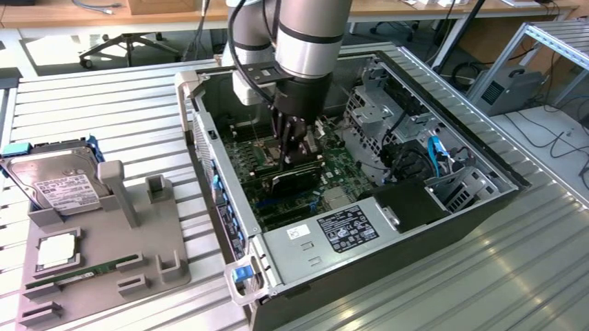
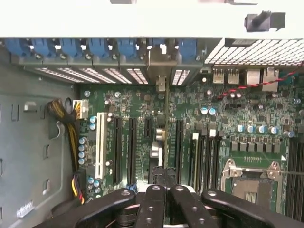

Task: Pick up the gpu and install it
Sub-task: 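Press down on the gpu until it lock into place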

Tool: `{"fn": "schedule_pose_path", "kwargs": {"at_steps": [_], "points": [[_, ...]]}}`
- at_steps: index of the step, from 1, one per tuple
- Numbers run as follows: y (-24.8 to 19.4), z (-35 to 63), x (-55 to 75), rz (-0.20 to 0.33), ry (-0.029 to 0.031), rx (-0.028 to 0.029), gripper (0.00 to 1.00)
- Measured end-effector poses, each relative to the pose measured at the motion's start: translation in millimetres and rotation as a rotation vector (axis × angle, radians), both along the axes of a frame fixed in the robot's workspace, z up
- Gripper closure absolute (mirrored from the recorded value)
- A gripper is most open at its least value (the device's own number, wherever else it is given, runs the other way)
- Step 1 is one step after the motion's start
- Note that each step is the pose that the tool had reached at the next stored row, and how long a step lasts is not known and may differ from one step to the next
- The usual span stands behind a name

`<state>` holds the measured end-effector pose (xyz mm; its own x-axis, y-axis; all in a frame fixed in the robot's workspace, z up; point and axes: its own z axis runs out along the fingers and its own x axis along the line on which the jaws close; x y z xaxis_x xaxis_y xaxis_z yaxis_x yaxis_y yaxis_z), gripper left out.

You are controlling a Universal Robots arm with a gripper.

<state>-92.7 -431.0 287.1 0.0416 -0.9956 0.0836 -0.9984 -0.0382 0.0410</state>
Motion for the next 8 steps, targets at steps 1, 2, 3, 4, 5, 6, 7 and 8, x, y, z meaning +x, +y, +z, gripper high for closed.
{"fn": "schedule_pose_path", "kwargs": {"at_steps": [1,2,3,4,5,6,7,8], "points": [[0.3,-0.6,-1.4,0.0,0.0,-0.0004,0.89],[0.6,-1.3,-2.8,0.0,0.0,-0.0011,0.89],[1.3,-2.0,-4.9,0.0,0.0001,-0.0026,0.89],[2.1,-2.8,-7.9,0.0,0.0,-0.0034,0.89],[2.3,-3.2,-9.8,0.0,0.0001,-0.0036,0.89],[2.5,-3.6,-11.5,0.0,0.0001,-0.0039,0.89],[2.7,-4.4,-13.8,0.0,0.0001,-0.0039,0.89],[2.7,-5.0,-15.3,0.0,0.0,-0.0039,0.89]]}}
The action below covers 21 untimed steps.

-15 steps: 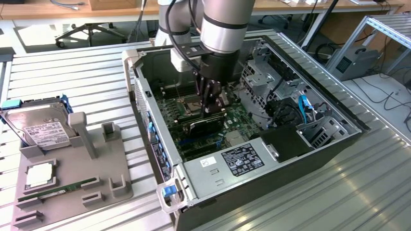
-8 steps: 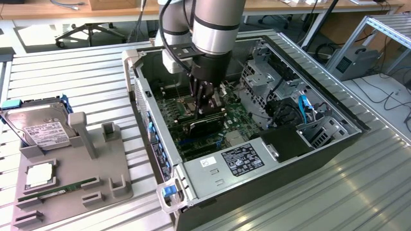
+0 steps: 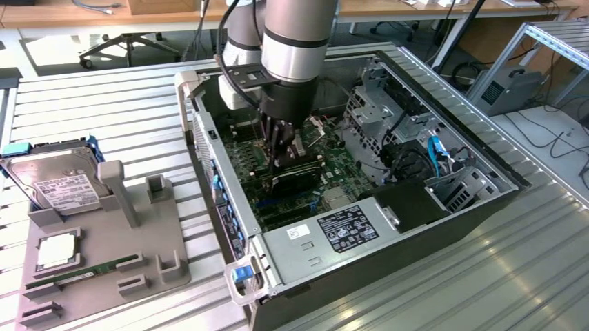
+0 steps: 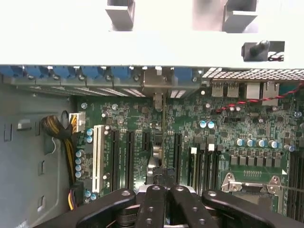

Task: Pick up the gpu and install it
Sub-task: 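Press down on the gpu until it lock into place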

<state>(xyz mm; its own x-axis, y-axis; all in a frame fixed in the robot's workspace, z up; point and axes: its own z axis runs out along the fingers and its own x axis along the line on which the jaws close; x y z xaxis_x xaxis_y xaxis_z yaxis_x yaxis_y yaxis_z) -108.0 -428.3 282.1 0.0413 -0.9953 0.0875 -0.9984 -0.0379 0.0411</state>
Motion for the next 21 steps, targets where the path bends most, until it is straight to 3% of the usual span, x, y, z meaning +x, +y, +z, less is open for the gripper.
{"fn": "schedule_pose_path", "kwargs": {"at_steps": [9,21], "points": [[0.3,-4.3,-10.1,0.0,-0.0001,-0.0026,0.89],[0.1,-6.4,-10.7,0.0,0.0001,-0.0062,0.89]]}}
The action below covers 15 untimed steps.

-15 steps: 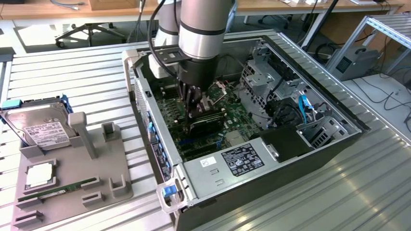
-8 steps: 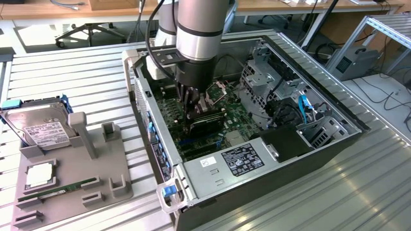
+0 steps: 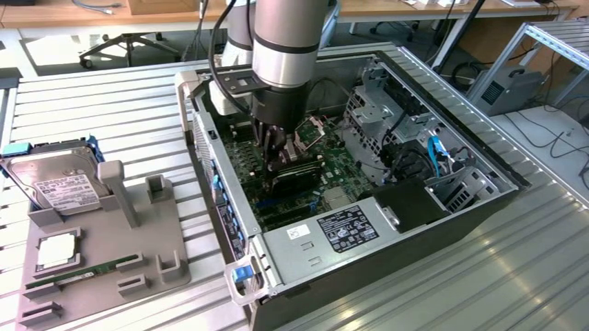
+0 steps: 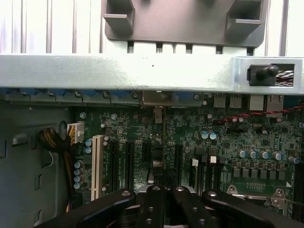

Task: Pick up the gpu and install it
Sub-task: 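Press down on the gpu until it lock into place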

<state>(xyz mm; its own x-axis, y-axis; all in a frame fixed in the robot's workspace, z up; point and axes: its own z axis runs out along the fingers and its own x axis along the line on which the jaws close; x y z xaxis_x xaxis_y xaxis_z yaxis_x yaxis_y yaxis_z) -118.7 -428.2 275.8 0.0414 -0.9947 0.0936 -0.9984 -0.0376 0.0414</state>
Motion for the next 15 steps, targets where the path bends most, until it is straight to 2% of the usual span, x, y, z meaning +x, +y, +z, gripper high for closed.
{"fn": "schedule_pose_path", "kwargs": {"at_steps": [7,12,15], "points": [[-0.3,-1.7,-0.1,0.0,-0.0001,0.0,0.89],[-5.2,-1.8,-0.1,0.0,-0.0002,0.0002,0.89],[-5.4,-1.8,-0.1,0.0,-0.0002,0.0001,0.89]]}}
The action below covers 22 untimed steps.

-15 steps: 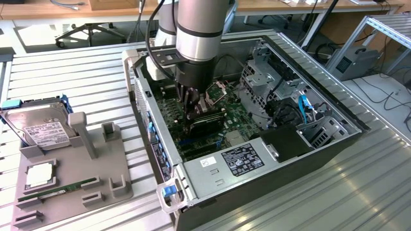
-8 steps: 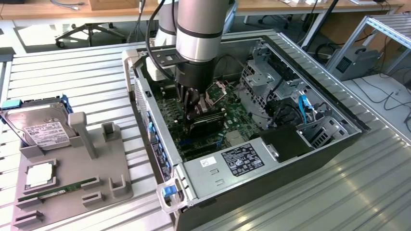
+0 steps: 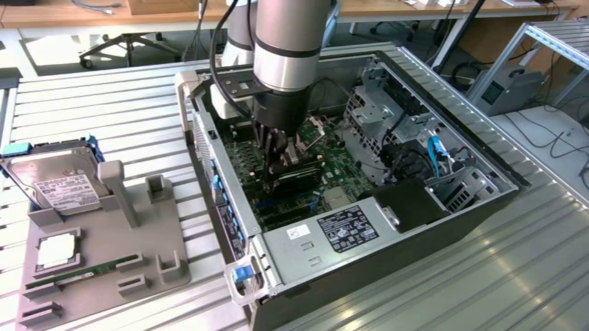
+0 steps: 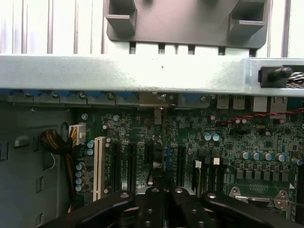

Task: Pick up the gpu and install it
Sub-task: 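Press down on the gpu until it lock into place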

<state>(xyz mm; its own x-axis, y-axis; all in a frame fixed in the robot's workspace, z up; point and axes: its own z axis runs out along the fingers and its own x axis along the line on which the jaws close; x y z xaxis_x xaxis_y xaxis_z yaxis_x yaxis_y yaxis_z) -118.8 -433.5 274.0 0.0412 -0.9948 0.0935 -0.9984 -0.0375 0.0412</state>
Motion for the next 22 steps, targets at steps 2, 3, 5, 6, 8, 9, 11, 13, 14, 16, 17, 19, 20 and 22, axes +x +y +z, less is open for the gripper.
{"fn": "schedule_pose_path", "kwargs": {"at_steps": [2,3,5,6,8,9,11,13,14,16,17,19,20,22], "points": [[0.0,0.0,0.0,0.0,0.0001,0.0,0.89],[0.2,0.1,0.1,0.0,0.0001,-0.0001,0.89],[1.5,0.1,0.0,0.0,0.0001,-0.0002,0.89],[2.4,0.1,0.0,0.0,0.0001,-0.0002,0.89],[4.1,0.1,0.0,0.0,0.0001,-0.0002,0.89],[5.0,0.1,0.0,0.0,0.0001,-0.0002,0.89],[7.2,0.1,0.1,0.0,0.0001,-0.0003,0.89],[7.2,0.0,0.1,0.0,0.0,-0.0003,0.89],[7.3,0.0,0.0,0.0,0.0,-0.0003,0.89],[7.4,0.0,0.0,0.0,0.0,-0.0004,0.89],[7.6,0.0,0.0,0.0,0.0,-0.0006,0.89],[7.7,0.0,0.0,0.0,0.0001,-0.0006,0.89],[7.7,0.0,0.0,0.0,0.0,-0.0006,0.89],[7.8,0.0,0.0,0.0,0.0,-0.0007,0.89]]}}
